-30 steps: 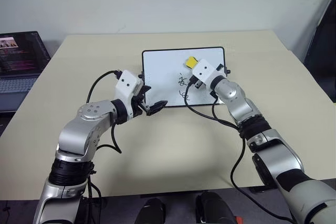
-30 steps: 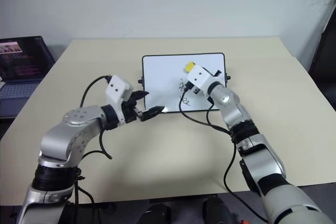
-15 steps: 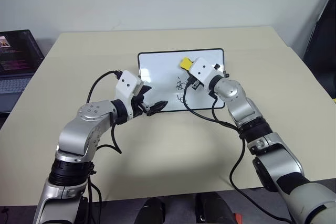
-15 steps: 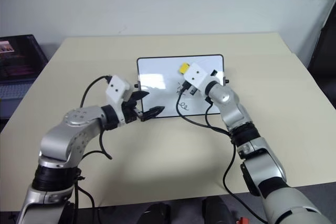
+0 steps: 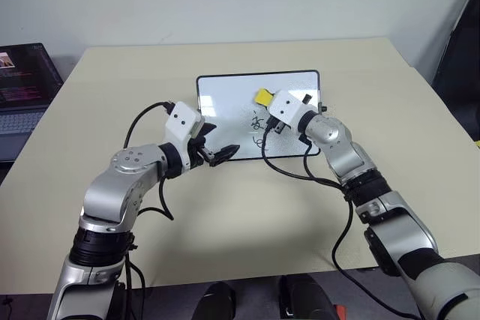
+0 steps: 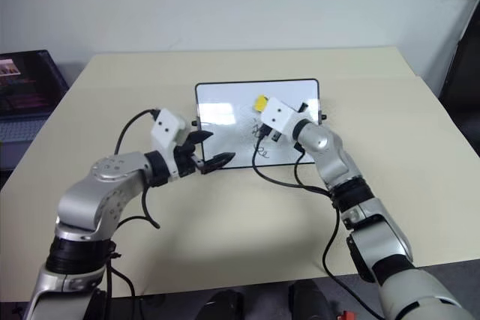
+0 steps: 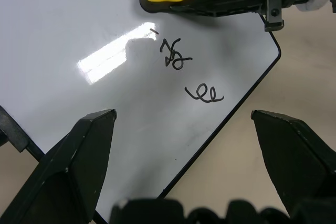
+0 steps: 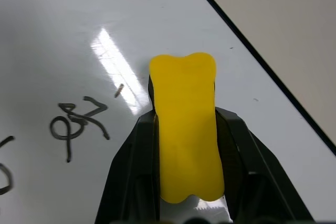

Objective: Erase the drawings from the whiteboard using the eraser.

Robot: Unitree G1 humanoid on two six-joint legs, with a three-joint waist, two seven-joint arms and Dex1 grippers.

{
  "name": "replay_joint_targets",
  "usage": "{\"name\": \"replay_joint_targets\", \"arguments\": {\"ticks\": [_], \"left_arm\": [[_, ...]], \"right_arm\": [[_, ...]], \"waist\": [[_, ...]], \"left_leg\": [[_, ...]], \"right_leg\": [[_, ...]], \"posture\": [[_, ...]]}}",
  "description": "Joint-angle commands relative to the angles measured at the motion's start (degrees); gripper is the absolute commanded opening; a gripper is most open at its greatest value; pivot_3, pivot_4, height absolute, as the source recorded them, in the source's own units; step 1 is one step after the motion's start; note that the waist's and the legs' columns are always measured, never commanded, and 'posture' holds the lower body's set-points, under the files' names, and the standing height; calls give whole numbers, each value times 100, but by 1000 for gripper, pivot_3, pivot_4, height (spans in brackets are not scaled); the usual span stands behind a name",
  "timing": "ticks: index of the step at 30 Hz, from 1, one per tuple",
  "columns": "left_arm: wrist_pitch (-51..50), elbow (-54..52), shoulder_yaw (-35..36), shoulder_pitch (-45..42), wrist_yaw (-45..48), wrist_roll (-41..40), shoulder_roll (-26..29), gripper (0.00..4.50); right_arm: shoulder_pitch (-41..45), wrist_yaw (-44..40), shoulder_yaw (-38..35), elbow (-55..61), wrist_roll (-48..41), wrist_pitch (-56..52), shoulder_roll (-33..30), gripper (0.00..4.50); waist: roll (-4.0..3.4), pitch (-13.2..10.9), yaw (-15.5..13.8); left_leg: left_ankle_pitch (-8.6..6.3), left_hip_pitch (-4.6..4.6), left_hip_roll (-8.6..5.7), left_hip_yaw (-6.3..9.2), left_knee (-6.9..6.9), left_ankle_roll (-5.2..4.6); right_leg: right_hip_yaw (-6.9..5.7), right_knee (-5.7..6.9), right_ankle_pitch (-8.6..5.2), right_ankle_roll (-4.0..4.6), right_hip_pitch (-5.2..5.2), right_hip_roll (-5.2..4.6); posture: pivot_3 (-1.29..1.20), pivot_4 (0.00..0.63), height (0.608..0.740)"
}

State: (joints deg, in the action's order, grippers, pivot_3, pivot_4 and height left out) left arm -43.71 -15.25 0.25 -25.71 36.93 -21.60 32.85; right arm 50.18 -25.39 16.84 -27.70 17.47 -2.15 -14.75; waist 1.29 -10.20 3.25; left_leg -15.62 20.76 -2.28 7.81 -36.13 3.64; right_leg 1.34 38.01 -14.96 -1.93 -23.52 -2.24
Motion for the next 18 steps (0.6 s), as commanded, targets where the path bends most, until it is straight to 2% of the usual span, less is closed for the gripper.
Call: {"name": "replay_joint_targets", "arguments": {"ticks": [1,10,18], "left_arm": [[68,-194,65,-45,4,-46,23,4500],[96,-158,64,-40,33,-45,27,4500],[137,-115,24,-46,63,-22,19,4500]], "right_arm": [[-28,-243,-206,528,-288,-181,-19,1100],[135,218,-612,736,-360,-105,-105,1096],[232,337,-320,395,-55,-380,-10,1092]], "waist": [[0,0,-3],[0,-1,-18],[0,-1,-14]], "left_leg": [[0,0,0,0,0,0],[-1,12,-2,1,2,2],[-1,12,-1,-2,2,2]], "right_leg": [[0,0,0,0,0,0],[-2,-5,0,0,-10,-2],[-1,-3,0,0,-11,-2]], "posture": [[0,150,740],[0,150,740],[0,150,740]]}}
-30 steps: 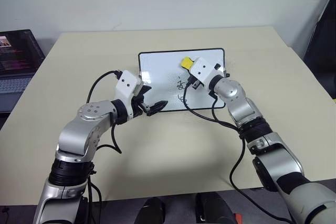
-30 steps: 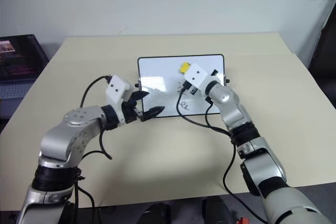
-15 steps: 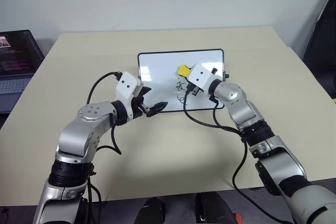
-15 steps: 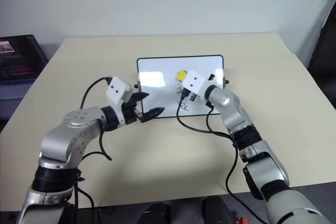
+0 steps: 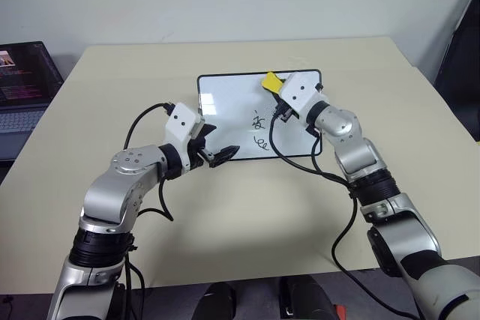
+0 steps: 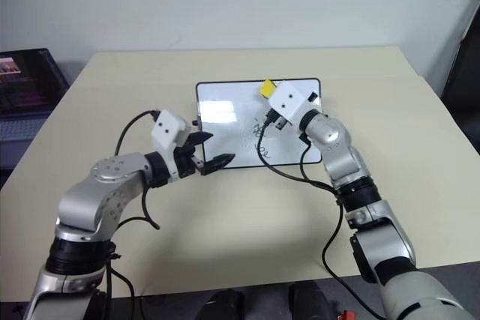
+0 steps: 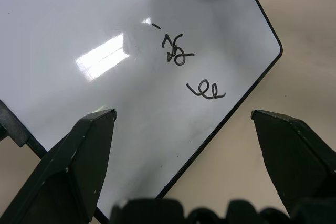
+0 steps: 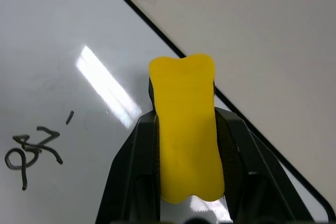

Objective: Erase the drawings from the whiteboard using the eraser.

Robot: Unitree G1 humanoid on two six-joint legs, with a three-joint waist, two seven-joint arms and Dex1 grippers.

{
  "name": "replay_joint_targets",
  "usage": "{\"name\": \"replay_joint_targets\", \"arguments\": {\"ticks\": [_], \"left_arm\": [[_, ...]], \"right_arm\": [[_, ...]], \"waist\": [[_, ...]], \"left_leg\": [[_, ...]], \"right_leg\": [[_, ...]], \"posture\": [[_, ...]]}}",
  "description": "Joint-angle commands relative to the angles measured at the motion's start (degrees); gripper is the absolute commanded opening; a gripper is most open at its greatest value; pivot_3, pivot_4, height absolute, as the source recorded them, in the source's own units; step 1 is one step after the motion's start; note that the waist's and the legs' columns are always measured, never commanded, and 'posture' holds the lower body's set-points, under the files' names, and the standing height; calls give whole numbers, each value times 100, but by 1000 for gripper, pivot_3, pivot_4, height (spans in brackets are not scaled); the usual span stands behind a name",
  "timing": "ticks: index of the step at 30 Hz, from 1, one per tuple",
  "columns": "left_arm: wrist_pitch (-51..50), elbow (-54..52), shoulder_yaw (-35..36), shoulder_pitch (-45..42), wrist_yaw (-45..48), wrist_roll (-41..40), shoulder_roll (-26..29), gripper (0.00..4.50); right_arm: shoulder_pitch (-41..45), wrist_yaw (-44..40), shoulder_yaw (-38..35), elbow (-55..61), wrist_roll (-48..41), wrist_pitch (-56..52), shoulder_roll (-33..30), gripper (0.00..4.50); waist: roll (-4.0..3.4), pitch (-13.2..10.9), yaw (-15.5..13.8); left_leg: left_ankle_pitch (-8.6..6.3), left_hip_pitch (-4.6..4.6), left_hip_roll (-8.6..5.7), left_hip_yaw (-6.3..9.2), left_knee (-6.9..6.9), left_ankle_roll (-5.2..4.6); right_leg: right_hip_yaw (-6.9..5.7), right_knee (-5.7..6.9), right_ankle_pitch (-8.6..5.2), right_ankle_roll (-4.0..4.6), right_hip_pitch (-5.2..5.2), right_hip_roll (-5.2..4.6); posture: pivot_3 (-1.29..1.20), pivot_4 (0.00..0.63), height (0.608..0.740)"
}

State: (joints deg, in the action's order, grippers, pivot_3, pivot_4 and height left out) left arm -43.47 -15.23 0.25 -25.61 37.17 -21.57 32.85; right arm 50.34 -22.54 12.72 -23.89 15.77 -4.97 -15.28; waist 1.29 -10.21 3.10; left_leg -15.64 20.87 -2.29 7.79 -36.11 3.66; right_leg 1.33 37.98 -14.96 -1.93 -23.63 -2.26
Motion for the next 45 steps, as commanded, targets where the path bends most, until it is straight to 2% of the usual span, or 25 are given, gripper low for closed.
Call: {"name": "replay_joint_targets", "arguments": {"ticks": [1,9,14,19,24,29,34,42,45], "left_arm": [[117,-114,19,-60,39,-23,16,4500],[141,-108,23,-25,67,0,32,4500],[148,-106,42,-24,44,11,5,4500],[202,-148,351,180,-21,-152,-68,4500],[240,-166,766,511,-101,-283,-24,4500],[351,-62,981,754,-156,-162,166,4500],[446,67,972,764,-270,-43,254,4500],[348,-21,902,756,-283,-115,252,4500],[164,-104,760,737,-137,-177,346,4500]], "right_arm": [[226,-7,149,-23,158,-163,50,1092],[-70,-694,360,387,116,-446,-132,1091],[-329,-628,-315,1131,-564,-203,-120,1091],[-1363,-959,-1022,2449,-1672,-178,-197,1091],[-2558,-1178,-1274,3502,-2355,-291,-291,1091],[-3619,-1224,-1057,3826,-2022,213,-624,1091],[-4074,-1120,-809,3567,-1432,802,-953,1091],[-4125,-1055,-879,3506,-1463,1041,-1030,1091],[-3633,-725,-779,3187,-830,935,-1129,1091]], "waist": [[0,0,3],[0,0,4],[0,0,-5],[1,1,-35],[1,1,-38],[1,1,-60],[1,1,-83],[1,1,-121],[1,1,-117]], "left_leg": [[0,0,0,0,0,0],[0,-1,-1,1,-3,0],[0,2,0,2,-3,0],[-1,3,1,4,-1,0],[-5,0,4,0,-3,-7],[-8,-8,4,3,-7,-11],[-7,-10,2,-2,-19,-10],[-5,-9,3,1,-28,-6],[-5,-9,3,1,-29,-6]], "right_leg": [[0,0,0,0,0,0],[-1,4,0,0,1,1],[-2,3,0,0,0,0],[-3,-2,0,0,1,-3],[1,2,0,0,1,-7],[-1,6,0,-1,10,-4],[0,8,-1,-1,14,2],[-2,8,-1,-1,20,4],[-2,9,-1,-1,20,4]], "posture": [[0,150,740],[0,150,740],[0,150,740],[0,150,740],[0,150,740],[0,150,740],[0,150,740],[0,150,740],[0,150,740]]}}
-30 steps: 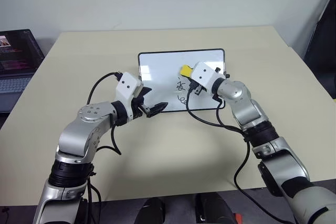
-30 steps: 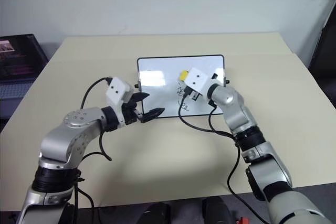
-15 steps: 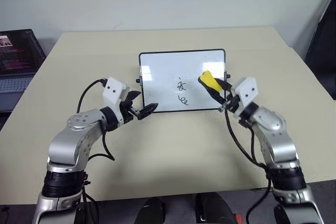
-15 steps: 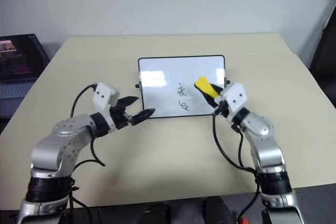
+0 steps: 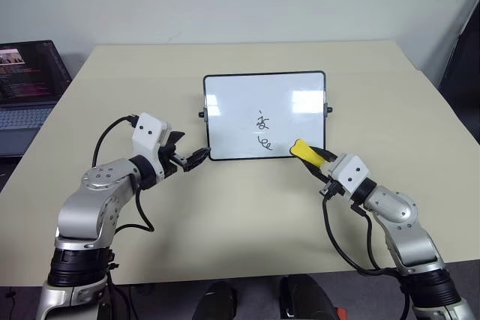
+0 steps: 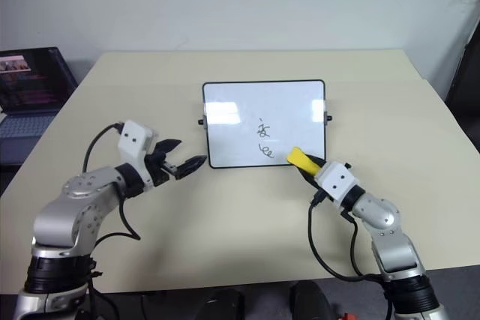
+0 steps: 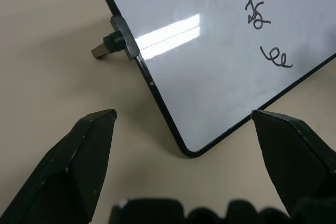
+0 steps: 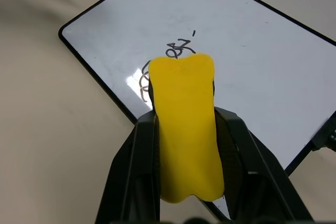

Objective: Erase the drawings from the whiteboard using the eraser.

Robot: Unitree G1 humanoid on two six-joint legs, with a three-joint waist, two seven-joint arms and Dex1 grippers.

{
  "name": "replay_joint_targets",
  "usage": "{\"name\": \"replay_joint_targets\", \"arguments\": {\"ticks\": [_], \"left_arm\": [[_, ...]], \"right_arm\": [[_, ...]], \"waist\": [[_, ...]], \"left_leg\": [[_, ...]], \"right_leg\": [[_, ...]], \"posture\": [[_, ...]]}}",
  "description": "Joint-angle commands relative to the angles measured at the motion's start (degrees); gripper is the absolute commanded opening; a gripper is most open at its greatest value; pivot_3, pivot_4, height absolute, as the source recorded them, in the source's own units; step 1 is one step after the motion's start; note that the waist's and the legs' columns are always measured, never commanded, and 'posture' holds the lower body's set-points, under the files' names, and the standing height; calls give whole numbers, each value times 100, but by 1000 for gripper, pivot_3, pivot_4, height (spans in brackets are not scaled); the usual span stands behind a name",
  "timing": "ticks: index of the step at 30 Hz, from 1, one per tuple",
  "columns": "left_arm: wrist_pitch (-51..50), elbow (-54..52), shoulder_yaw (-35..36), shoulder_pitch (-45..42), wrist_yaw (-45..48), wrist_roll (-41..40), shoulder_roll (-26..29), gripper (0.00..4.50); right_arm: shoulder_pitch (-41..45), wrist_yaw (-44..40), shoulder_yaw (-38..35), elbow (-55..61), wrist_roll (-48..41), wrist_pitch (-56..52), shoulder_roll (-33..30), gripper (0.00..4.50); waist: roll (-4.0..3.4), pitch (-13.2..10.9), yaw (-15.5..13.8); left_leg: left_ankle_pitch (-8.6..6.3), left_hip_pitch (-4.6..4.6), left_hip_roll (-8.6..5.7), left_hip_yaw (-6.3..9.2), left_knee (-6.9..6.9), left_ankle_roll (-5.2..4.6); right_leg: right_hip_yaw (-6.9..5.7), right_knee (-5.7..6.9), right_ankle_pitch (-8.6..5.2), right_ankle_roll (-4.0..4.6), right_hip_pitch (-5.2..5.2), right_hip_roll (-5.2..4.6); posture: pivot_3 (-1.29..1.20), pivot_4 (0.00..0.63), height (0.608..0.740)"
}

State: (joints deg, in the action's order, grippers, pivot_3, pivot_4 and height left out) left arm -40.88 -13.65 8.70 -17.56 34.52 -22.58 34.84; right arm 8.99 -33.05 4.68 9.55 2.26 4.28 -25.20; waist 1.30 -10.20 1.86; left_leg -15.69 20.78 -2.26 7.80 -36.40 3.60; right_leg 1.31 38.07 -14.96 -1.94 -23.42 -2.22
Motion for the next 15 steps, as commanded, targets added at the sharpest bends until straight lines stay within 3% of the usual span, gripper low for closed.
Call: {"name": "replay_joint_targets", "arguments": {"ticks": [1,15], "left_arm": [[-155,-274,-156,-87,175,-84,176,4500],[-332,-106,-643,-736,556,-67,262,4500]], "right_arm": [[683,474,75,-331,767,-27,-158,1091],[3211,1083,870,-2077,1766,-489,576,1091]], "waist": [[0,0,13],[0,0,16]], "left_leg": [[0,-1,0,-3,-3,0],[3,5,-1,1,-28,6]], "right_leg": [[1,0,0,0,0,1],[-5,7,2,0,3,4]], "posture": [[0,150,740],[0,150,740]]}}
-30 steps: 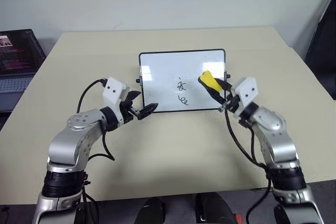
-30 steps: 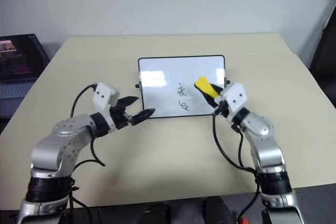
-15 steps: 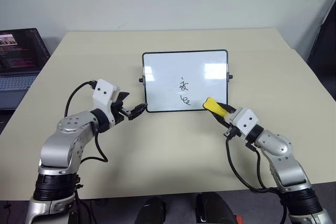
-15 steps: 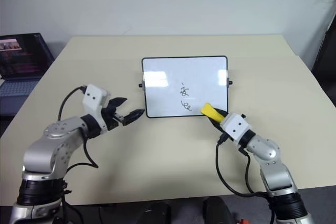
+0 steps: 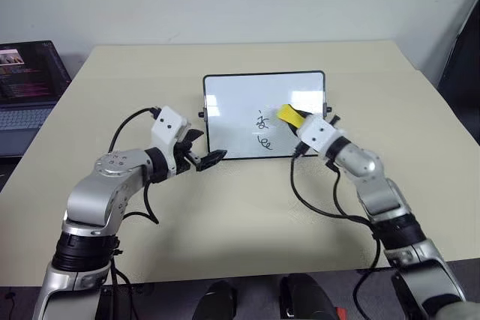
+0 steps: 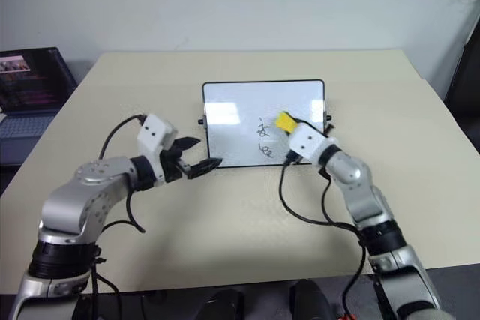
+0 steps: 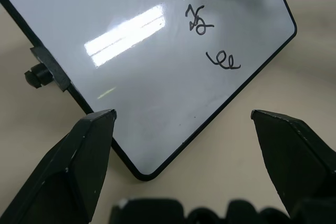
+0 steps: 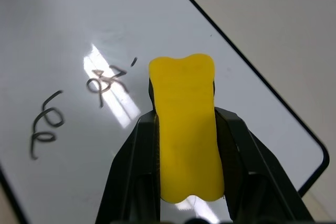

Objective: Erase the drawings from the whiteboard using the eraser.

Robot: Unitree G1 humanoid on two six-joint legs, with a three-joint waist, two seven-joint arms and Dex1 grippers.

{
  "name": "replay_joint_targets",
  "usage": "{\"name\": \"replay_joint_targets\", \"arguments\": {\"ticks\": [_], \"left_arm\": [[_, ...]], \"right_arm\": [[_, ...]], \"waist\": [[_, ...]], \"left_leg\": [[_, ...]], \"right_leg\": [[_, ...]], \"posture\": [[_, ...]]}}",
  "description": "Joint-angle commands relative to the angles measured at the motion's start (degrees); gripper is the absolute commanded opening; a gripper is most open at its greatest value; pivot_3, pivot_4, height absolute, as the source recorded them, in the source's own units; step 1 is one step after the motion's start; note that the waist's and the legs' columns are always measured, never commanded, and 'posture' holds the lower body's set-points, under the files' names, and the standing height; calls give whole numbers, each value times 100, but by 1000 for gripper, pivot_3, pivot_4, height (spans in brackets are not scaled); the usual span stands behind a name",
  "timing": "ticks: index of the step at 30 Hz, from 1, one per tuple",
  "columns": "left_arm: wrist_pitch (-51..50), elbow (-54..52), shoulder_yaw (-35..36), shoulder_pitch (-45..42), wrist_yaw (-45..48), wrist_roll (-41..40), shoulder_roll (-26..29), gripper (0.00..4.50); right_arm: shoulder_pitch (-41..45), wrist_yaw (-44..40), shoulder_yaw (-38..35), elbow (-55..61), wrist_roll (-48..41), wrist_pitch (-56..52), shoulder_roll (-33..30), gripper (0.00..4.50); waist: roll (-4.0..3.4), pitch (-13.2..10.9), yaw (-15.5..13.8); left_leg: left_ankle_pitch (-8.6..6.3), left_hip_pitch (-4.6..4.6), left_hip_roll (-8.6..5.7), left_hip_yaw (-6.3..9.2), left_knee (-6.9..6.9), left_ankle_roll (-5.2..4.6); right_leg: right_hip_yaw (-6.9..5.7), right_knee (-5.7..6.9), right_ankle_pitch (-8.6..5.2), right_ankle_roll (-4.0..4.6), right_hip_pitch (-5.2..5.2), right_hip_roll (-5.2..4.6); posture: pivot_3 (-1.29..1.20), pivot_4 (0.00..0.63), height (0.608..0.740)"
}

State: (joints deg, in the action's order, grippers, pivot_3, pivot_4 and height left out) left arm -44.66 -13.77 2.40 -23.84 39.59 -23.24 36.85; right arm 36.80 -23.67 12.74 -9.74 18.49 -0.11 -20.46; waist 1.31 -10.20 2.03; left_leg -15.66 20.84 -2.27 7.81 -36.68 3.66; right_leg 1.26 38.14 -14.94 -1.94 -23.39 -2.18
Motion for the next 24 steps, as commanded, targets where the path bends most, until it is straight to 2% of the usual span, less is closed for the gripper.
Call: {"name": "replay_joint_targets", "arguments": {"ticks": [1,6,10,18,22,24], "left_arm": [[52,-94,-22,-105,52,-2,57,4500],[126,-81,-55,-19,45,22,39,4500],[160,-87,-29,79,43,23,48,4500],[299,33,-37,150,85,98,62,4500],[334,78,-48,136,109,124,50,4500],[350,99,-51,128,118,137,42,4500]], "right_arm": [[581,190,91,-284,192,-73,158,1091],[969,339,292,-843,465,-51,225,1091],[1002,117,585,-1060,744,-34,92,1091],[765,-689,1134,-761,1125,167,-428,1090],[756,-741,1120,-480,1072,358,-473,1090],[843,-462,910,-395,930,589,-363,1090]], "waist": [[0,0,-4],[0,0,-10],[0,0,-10],[1,1,-10],[1,1,-11],[1,1,-7]], "left_leg": [[0,0,0,1,0,0],[-1,2,-2,3,1,1],[-2,4,-3,2,1,1],[-5,1,-2,2,-6,-5],[-6,1,-1,2,-17,-5],[-6,1,-1,2,-18,-5]], "right_leg": [[-1,1,0,0,0,0],[-1,-1,1,0,-1,-2],[-1,-1,1,-1,-2,-4],[-2,4,1,-1,0,-2],[-3,6,1,-1,4,-1],[-3,7,1,-1,4,-1]], "posture": [[0,150,740],[0,150,740],[0,150,740],[0,150,740],[0,150,740],[0,150,740]]}}
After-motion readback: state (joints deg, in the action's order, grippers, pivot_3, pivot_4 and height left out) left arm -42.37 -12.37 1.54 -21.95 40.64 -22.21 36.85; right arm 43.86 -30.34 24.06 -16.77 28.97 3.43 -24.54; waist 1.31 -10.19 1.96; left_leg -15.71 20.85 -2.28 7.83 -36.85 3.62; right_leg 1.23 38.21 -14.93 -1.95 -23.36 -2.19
